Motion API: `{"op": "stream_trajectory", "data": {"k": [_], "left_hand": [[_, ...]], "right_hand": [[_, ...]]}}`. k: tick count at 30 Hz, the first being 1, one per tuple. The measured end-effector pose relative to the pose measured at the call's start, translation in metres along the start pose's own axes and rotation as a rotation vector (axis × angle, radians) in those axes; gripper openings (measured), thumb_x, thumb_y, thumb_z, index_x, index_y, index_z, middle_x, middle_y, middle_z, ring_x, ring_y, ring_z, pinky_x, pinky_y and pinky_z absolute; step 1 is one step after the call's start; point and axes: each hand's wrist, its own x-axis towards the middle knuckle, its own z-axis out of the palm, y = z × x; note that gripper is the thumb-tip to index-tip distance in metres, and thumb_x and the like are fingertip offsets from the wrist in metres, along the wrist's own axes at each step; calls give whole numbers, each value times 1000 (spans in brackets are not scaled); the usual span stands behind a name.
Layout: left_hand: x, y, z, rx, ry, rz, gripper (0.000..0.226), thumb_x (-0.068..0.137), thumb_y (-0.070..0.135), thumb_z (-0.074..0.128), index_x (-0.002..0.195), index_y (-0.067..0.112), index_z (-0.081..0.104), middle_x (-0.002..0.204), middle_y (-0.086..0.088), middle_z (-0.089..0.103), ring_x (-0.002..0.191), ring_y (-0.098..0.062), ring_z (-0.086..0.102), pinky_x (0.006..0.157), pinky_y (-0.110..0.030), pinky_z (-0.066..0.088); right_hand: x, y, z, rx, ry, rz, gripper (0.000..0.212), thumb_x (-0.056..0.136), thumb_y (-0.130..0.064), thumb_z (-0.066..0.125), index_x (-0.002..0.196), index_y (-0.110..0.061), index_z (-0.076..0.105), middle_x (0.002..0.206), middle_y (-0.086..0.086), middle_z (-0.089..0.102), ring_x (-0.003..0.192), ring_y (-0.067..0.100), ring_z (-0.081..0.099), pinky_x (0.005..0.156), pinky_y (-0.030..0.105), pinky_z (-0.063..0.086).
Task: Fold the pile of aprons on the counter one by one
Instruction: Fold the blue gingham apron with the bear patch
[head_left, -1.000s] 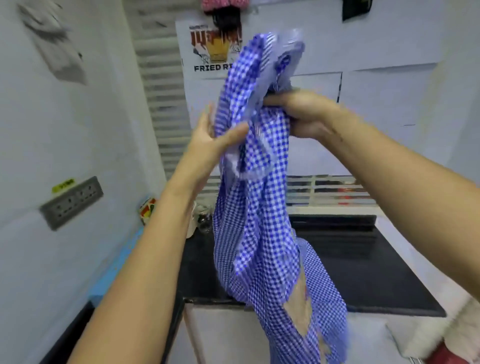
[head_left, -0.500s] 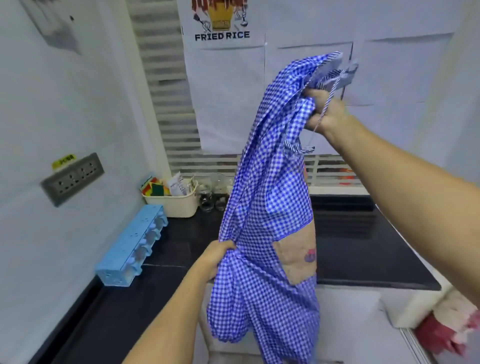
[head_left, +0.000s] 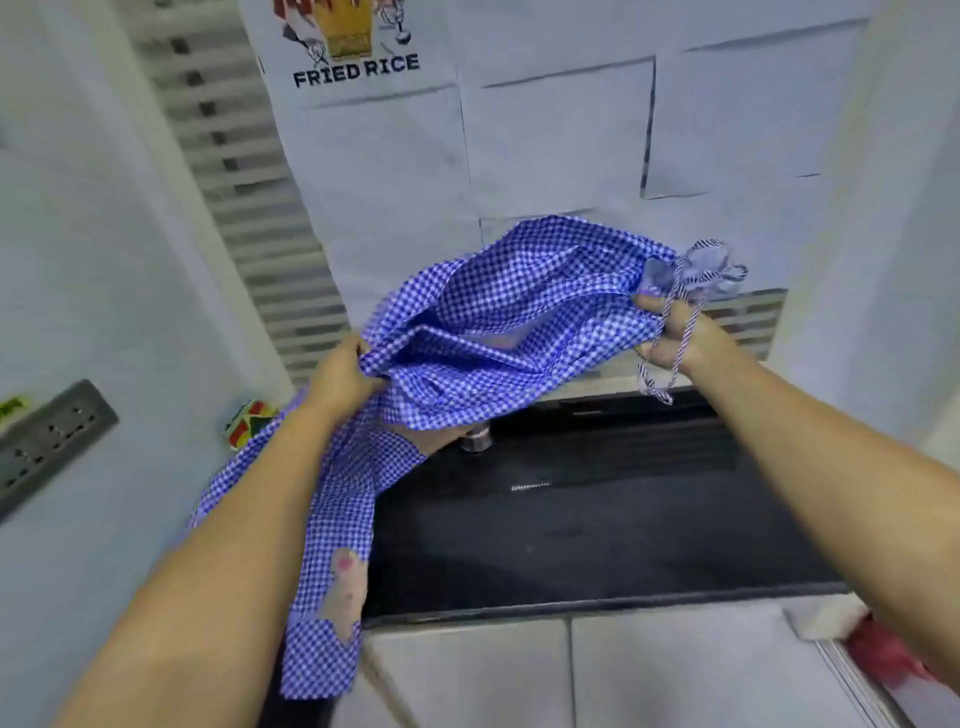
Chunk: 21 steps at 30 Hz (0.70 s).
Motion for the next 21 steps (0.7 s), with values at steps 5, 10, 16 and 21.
{"op": "stream_trajectory", "data": {"k": [5, 10, 16, 21], "left_hand": [[12, -28, 111, 238, -381, -52, 38, 68, 18, 80, 101, 9, 62, 100, -9, 66, 97, -26, 63, 75, -34, 45], [16, -27, 226, 467, -310, -131, 45, 82, 15, 62, 126, 14, 52, 128, -14, 50, 116, -32, 51, 97, -44, 43], [-22, 34, 338, 119, -774, -68, 67, 78, 55, 53, 125, 7, 53, 116, -8, 61, 112, -26, 57, 92, -30, 41], [-49, 43, 389, 426, -1163, -30, 125, 72, 66, 67, 151, 20, -18, 155, -15, -26, 143, -44, -17, 112, -63, 2]], "right_hand": [[61, 18, -95, -308, 140, 230, 32, 97, 6, 38, 76, 2, 61, 59, 11, 68, 50, 20, 67, 42, 26, 53], [96, 53, -176, -531, 421, 355, 32, 99, -10, 37, 69, -12, 48, 68, 5, 50, 62, 17, 53, 55, 28, 45], [130, 117, -255, -1004, 613, 99, 18, 87, -4, 52, 103, -5, 60, 98, 14, 58, 95, 26, 56, 77, 25, 39], [102, 176, -263, -1564, -225, 241, 26, 86, -8, 62, 106, -24, 66, 114, -3, 60, 108, 14, 54, 96, 28, 40]]}}
